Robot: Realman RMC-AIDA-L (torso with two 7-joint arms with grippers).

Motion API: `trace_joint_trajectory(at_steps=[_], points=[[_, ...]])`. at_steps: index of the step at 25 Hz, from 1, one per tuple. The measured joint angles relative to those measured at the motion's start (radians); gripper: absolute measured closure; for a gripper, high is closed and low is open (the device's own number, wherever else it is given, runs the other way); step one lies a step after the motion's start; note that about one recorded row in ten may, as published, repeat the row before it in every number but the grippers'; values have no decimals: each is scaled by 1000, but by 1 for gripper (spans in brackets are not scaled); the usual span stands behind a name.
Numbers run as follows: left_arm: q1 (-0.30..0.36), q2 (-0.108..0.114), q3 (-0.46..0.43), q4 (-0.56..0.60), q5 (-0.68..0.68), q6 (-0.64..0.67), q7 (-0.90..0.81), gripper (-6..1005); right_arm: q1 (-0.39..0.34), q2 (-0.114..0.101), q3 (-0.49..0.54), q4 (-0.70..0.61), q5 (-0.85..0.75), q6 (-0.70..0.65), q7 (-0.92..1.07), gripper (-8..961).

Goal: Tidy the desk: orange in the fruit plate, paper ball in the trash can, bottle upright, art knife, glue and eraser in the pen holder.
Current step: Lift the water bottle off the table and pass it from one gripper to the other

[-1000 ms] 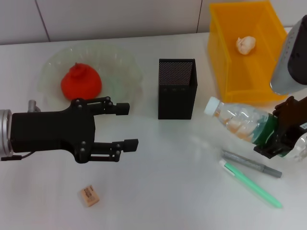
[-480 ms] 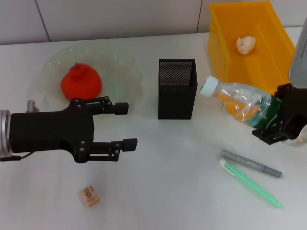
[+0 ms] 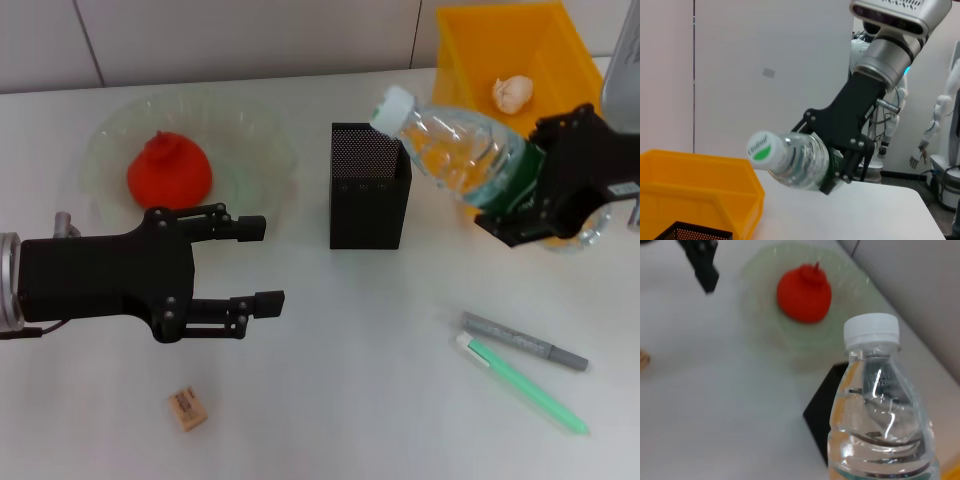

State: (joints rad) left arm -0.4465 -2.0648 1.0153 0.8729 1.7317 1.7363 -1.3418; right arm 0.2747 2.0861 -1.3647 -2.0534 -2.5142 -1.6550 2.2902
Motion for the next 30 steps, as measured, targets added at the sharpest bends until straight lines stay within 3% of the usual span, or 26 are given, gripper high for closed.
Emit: trace_joint_trajectory(at_steps=[5, 13, 18, 25, 27, 30], points=[[0, -2, 0, 0, -1, 0, 3, 211, -4, -3, 75, 2, 134, 60, -40, 193], [0, -4, -13, -3, -5, -8, 6, 211, -93, 0, 174, 75, 433, 197, -218, 192], [-3, -4, -26, -20, -26, -21, 8, 212, -113, -2, 259, 230, 628, 210, -353, 192], [-7, -5, -28, -31, -54, -59, 8, 212, -113, -3, 295, 465, 819, 203, -538, 193], [-4, -3, -47, -79, -155, -91, 8, 211, -106, -4, 304, 539, 861, 199, -583, 193], [0, -3, -88, -110, -203, -99, 7, 211, -99, -4, 305, 626, 908, 199, -650, 193]])
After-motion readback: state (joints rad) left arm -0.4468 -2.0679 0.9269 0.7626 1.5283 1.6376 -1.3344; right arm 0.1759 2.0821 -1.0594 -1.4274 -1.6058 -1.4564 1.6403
